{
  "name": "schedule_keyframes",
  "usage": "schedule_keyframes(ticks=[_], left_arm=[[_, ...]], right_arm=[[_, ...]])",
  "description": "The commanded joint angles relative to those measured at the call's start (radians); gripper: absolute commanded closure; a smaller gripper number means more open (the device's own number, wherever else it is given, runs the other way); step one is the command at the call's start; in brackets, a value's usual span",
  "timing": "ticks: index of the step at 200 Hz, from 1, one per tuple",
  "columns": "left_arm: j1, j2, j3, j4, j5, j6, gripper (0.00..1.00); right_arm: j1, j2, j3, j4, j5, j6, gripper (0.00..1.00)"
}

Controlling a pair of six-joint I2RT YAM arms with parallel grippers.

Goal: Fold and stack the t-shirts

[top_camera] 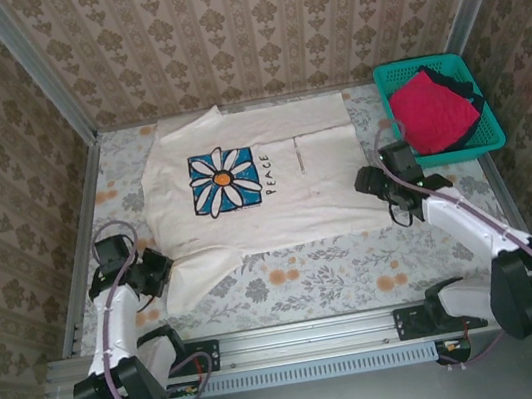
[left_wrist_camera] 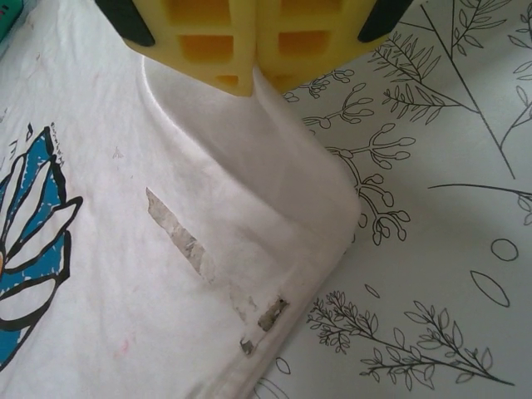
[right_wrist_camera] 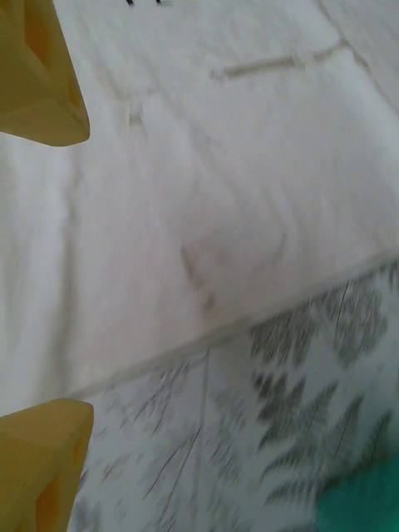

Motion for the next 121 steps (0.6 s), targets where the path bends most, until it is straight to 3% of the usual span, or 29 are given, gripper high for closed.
schedule_keyframes(ticks=[1,27,68,109,121], left_arm=[[0.008,-0.021,-0.023,0.0,0.003,0.025,1.0],[0.007,-0.002,-0.019,0.013,0.0,0.027,1.0],[0.007,0.031,-0.018,0.019,-0.002,0.039,1.0],[0.008,0.01,-0.027,0.012,-0.003,0.032,1.0],[0.008,0.003,-0.029,0.012,-0.005,0.028,1.0]], right_arm=[[-0.017,-0.067,-0.094,-0.12,0.063,0.1,0.21],[-0.02,-0.082,-0.15,-0.131,-0.021,0.166,0.27],[-0.021,-0.022,-0.182,-0.051,-0.08,0.209,0.58],[-0.022,0.06,-0.167,-0.028,-0.073,0.199,0.57],[-0.023,0.083,-0.167,-0.009,-0.079,0.194,0.62]])
